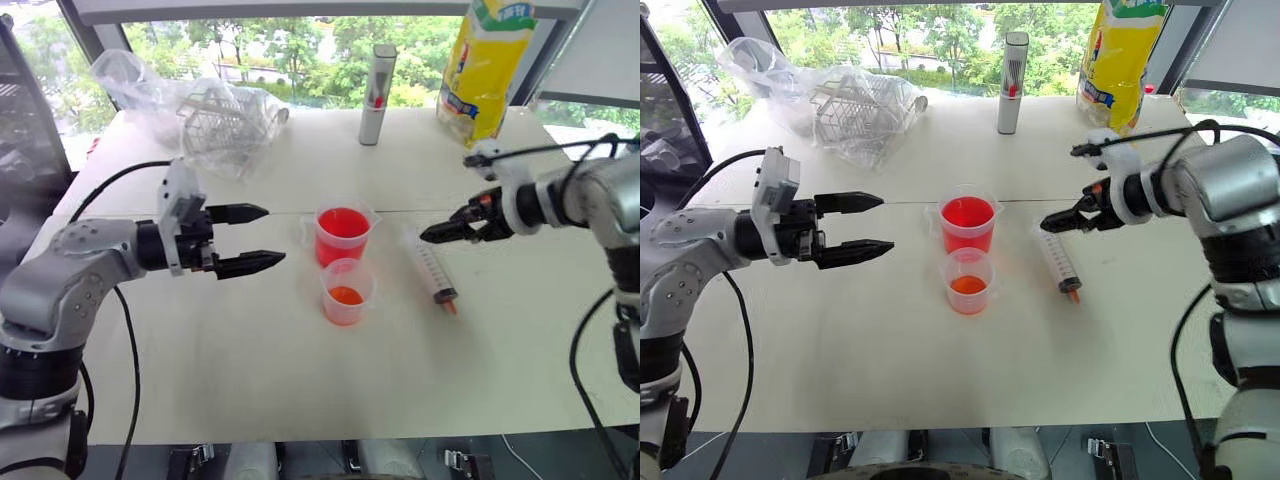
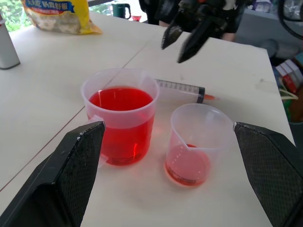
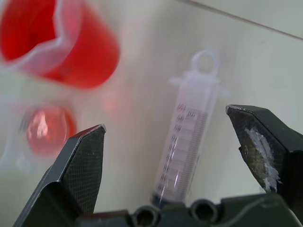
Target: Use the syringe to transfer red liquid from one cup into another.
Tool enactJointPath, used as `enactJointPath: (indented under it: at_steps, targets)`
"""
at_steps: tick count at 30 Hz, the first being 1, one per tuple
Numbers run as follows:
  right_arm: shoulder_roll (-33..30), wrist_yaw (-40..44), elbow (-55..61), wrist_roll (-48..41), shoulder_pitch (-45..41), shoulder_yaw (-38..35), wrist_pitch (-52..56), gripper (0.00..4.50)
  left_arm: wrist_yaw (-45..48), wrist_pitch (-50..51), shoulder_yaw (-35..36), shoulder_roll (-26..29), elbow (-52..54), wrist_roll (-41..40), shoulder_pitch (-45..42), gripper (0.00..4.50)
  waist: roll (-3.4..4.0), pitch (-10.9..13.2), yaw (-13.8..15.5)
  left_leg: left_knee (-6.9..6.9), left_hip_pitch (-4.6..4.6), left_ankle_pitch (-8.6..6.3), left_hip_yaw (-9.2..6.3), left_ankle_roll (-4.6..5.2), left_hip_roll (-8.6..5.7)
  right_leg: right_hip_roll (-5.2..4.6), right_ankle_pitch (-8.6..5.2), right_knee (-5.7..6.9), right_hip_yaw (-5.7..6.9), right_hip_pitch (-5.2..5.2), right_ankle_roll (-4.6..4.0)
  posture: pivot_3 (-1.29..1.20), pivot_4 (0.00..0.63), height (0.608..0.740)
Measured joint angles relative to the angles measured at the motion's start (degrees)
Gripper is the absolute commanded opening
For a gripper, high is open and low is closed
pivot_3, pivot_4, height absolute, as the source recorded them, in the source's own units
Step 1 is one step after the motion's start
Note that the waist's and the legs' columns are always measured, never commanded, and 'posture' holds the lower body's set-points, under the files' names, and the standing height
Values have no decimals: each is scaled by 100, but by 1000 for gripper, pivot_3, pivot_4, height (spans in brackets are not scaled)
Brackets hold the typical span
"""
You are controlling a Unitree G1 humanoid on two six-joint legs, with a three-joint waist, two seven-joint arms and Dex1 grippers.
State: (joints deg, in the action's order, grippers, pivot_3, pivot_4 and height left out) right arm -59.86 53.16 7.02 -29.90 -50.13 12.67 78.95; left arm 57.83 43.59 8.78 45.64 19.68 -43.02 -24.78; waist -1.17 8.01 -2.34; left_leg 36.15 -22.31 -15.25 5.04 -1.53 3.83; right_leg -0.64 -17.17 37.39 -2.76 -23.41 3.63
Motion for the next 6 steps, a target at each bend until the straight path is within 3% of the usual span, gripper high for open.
enactJointPath:
  at_steps: [6]
  targets:
    - [-541,1011,1377,-562,1464,-1302,-1475,4455,-129,124,173,136,172,-157,190,4500,0,0,-17,2,20,0,0,0,1,1,-1,-2,0,22,2,0,150,740]
